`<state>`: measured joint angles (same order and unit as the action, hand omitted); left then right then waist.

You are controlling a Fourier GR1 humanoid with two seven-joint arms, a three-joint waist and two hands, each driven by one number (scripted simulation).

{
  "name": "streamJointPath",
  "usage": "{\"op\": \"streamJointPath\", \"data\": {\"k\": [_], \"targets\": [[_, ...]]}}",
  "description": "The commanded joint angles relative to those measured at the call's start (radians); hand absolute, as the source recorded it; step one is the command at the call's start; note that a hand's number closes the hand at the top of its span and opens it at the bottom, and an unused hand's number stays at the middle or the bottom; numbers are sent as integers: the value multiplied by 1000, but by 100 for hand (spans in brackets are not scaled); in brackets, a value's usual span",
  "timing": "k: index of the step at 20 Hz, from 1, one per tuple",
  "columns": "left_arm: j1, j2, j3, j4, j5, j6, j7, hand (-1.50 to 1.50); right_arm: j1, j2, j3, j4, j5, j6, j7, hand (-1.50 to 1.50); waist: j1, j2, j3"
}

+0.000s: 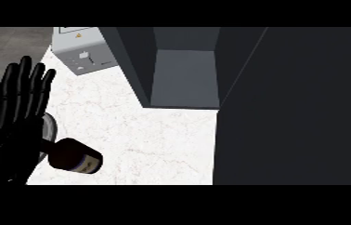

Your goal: Pick up the wine, place it into the cabinet and close the cabinet

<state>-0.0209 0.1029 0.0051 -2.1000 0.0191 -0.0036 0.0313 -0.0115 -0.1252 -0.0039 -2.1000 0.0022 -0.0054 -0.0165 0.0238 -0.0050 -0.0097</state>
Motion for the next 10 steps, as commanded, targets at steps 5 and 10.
{"op": "streamJointPath", "data": {"k": [5, 10], "targets": [[23, 156, -2, -57, 361, -358, 1, -150, 101, 26, 31, -77, 30, -18, 16, -150, -30, -1, 7], [119, 240, -20, -39, 661, -476, 186, -150, 162, 60, 167, -169, -90, 45, 166, -150, -23, -3, 7]]}}
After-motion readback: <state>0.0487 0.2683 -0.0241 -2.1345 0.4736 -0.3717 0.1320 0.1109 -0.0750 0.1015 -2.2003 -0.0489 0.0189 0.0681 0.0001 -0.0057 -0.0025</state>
